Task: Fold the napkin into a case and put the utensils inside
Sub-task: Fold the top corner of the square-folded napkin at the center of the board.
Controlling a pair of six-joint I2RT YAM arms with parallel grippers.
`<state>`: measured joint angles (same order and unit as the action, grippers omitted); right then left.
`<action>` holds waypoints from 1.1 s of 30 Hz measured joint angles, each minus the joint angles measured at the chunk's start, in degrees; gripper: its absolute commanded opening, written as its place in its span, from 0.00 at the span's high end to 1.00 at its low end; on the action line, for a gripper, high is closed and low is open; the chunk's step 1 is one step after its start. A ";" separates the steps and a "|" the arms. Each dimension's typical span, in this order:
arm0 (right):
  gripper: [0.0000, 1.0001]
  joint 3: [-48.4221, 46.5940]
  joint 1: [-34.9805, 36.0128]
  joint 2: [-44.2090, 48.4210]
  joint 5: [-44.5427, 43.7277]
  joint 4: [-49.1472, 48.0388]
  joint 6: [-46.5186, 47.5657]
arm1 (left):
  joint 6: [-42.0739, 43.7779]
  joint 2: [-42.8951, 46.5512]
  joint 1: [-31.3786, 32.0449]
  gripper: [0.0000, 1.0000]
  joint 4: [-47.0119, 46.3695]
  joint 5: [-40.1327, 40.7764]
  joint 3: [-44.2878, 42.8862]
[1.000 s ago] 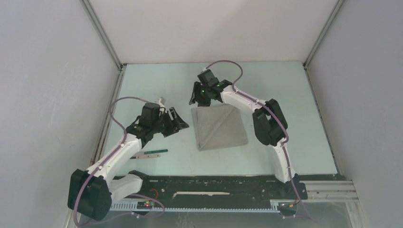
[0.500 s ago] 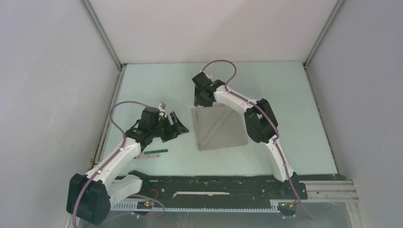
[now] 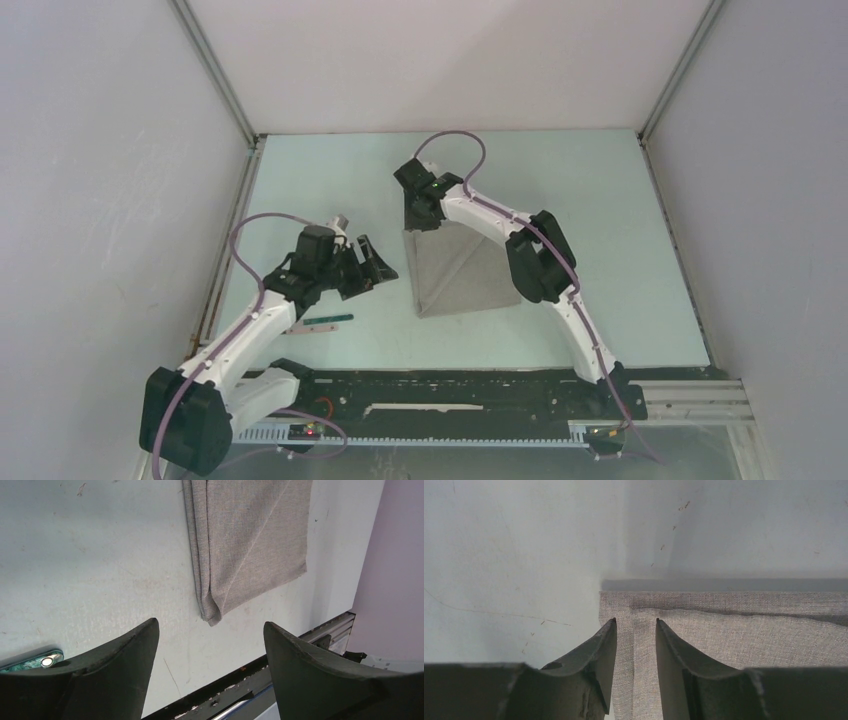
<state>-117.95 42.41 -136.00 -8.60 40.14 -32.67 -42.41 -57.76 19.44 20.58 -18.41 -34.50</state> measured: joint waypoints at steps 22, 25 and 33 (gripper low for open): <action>0.62 -4.20 0.85 -4.33 -2.32 2.54 0.57 | -0.04 1.22 -0.04 0.17 -0.20 -0.31 0.42; 0.70 -5.07 0.92 -4.87 -2.62 2.93 0.92 | -0.04 1.22 -0.04 0.17 -0.24 -0.31 1.09; 0.92 -5.62 0.96 -4.94 -3.43 2.93 1.75 | -0.09 1.22 -0.04 0.17 -0.33 -0.46 1.31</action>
<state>-123.57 43.38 -140.94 -12.03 43.07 -30.92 -42.50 -56.53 19.40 20.25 -18.87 -33.19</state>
